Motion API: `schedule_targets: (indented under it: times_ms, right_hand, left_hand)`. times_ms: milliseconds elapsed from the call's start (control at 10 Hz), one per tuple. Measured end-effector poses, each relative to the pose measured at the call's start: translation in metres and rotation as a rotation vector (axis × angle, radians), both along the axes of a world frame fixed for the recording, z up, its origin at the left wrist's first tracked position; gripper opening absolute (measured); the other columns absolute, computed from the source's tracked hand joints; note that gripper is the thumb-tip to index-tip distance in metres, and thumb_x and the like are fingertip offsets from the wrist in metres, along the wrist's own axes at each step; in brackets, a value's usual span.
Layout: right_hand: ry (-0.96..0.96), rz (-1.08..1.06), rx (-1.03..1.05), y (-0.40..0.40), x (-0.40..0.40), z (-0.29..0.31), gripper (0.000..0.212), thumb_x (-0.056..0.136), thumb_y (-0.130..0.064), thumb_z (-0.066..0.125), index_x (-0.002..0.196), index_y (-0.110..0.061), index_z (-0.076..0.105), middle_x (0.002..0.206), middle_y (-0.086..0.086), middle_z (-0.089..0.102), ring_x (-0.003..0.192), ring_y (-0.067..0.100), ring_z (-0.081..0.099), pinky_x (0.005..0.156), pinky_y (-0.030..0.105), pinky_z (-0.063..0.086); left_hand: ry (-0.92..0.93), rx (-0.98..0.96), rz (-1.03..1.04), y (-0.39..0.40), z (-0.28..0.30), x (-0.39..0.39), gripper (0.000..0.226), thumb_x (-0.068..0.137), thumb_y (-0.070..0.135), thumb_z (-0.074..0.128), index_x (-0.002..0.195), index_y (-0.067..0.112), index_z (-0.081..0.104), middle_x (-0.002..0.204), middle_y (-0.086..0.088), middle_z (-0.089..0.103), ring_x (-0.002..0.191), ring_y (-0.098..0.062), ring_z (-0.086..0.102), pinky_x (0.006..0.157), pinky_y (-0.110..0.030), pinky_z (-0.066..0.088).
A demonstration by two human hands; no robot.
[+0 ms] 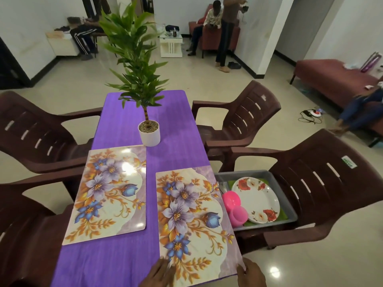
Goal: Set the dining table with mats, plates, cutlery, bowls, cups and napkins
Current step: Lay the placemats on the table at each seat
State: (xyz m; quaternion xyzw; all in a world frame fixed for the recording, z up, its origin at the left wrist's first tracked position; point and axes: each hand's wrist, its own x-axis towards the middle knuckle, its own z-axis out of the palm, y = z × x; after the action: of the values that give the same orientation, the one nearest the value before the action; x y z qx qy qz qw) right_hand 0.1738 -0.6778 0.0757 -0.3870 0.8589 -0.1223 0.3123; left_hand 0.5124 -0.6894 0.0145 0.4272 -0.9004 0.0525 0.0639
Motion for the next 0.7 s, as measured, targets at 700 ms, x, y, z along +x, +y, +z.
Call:
schedule_targets:
  times_ms: [700]
  right_hand:
    - [0.153,0.423,-0.113,-0.045,0.081,0.019,0.077,0.079,-0.072,0.026,0.15,-0.042,0.033,0.138,0.013,0.057,0.127,0.029,0.05,0.106,0.036,0.04]
  left_hand:
    - [0.675,0.358,0.531,-0.011,0.083,0.045,0.056,0.102,0.053,0.042,0.153,0.033,0.033,0.16,0.016,0.023,0.151,-0.012,0.026,0.121,-0.025,0.021]
